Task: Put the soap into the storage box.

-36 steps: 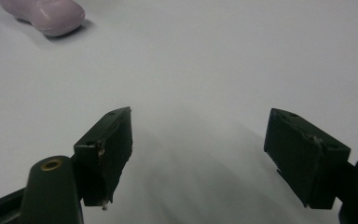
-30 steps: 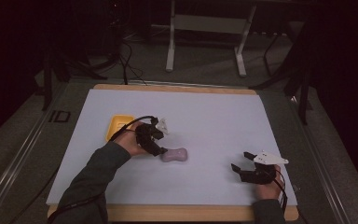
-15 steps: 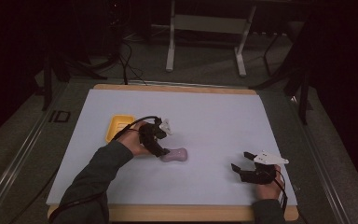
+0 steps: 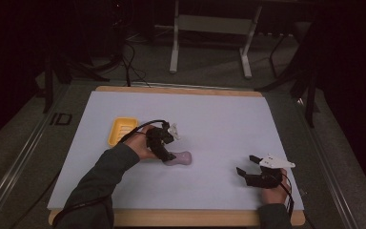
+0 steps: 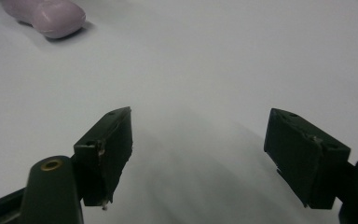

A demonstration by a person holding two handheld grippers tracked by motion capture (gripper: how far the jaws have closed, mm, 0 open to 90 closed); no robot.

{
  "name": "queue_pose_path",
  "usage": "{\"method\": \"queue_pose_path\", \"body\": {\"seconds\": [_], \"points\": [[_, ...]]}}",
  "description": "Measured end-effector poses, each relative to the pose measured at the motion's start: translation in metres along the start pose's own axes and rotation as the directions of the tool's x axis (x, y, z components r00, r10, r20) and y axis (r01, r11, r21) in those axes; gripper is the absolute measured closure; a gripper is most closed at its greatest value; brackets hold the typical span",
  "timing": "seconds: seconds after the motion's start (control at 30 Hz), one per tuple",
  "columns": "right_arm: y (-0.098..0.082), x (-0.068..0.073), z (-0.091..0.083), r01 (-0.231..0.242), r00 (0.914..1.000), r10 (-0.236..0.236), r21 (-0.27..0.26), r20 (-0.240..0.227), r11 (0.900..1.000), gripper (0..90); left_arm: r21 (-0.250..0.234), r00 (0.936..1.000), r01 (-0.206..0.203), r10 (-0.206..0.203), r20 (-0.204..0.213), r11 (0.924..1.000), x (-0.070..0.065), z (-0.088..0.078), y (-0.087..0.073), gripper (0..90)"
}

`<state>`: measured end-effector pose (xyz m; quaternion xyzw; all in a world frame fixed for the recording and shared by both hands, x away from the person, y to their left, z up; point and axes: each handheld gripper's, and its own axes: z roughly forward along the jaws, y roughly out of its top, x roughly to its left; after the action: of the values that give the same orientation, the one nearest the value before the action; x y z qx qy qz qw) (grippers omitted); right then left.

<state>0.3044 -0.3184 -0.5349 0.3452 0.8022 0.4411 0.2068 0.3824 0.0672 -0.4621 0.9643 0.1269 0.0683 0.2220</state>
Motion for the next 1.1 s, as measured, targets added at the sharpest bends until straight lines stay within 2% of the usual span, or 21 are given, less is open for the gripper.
{"method": "queue_pose_path", "body": {"seconds": [0.27,0.77,1.03,1.1], "points": [[0.0,0.0,0.0,0.0,1.0,0.0,0.001,-0.001,1.0,23.1,0.025,0.9999,-0.008,0.008,0.01,0.9997,-0.001,0.007,0.005,33.5],[0.0,0.0,0.0,0.002,1.0,-0.002,0.003,-0.001,1.0,23.1,0.029,0.9993,-0.017,0.016,0.034,0.9994,-0.002,0.015,0.013,32.9],[0.0,0.0,0.0,0.001,1.0,-0.001,0.002,-0.002,1.0,23.1,0.056,0.9986,-0.028,0.026,0.046,0.998,-0.003,0.021,0.017,33.3],[0.0,0.0,0.0,0.001,1.0,-0.001,0.002,-0.002,1.0,23.1,0.064,0.9988,-0.032,0.029,0.039,0.9975,-0.002,0.022,0.018,32.5]]}}
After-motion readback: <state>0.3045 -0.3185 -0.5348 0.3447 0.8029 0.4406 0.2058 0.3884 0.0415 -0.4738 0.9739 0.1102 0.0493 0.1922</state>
